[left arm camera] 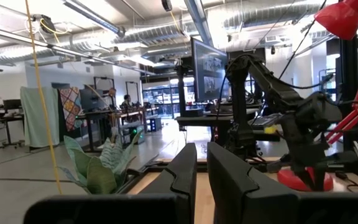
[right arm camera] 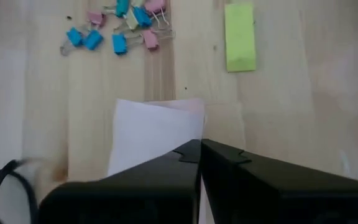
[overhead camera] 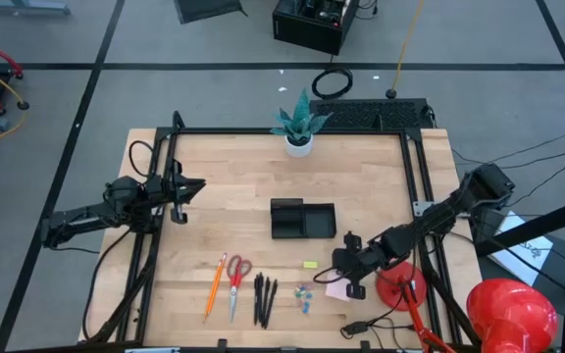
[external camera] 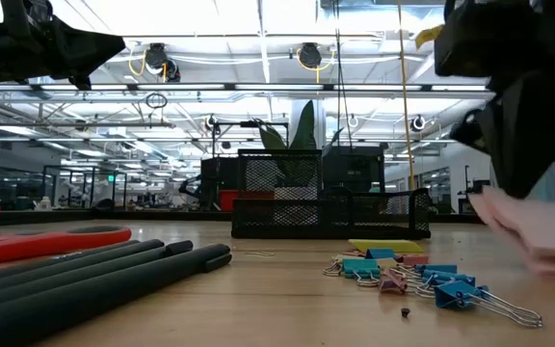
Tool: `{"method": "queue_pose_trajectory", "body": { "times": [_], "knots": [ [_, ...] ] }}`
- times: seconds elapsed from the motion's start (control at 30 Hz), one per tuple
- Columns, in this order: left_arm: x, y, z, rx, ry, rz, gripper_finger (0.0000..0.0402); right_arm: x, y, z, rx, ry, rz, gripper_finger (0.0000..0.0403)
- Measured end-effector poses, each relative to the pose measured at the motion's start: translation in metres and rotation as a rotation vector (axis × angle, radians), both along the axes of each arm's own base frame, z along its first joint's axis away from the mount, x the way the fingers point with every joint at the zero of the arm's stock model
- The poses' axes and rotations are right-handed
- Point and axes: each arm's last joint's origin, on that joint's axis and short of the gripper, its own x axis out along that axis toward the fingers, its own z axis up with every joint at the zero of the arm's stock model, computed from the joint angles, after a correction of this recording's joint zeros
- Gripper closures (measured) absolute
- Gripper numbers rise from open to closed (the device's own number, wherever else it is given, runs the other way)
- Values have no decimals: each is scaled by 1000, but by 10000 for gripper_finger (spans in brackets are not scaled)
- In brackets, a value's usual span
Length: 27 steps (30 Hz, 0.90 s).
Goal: Pick and place office supplies into organizer
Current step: Put the pink sticky note pad into the black desk organizer
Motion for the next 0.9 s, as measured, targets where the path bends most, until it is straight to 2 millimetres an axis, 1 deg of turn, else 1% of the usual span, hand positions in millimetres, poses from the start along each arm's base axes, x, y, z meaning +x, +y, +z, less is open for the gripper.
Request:
{"method": "queue_pose_trajectory", "body": {
  "times": [0.1,0.37,0.6,0.77,0.9],
  "knots": [
    [0,0,0,-14,-2,-4,355,-1,-1,8,-6,-44,1,402],
    [0,0,0,-21,-2,-6,355,-2,-2,21,-2,-85,26,403],
    [0,0,0,-21,-2,-6,355,8,-4,49,-40,-86,54,403],
    [0,0,0,-21,-2,-6,355,13,-12,59,-72,-73,54,403],
    [0,0,0,-21,-2,-6,355,18,-25,64,-91,-36,45,403]
  ]
}}
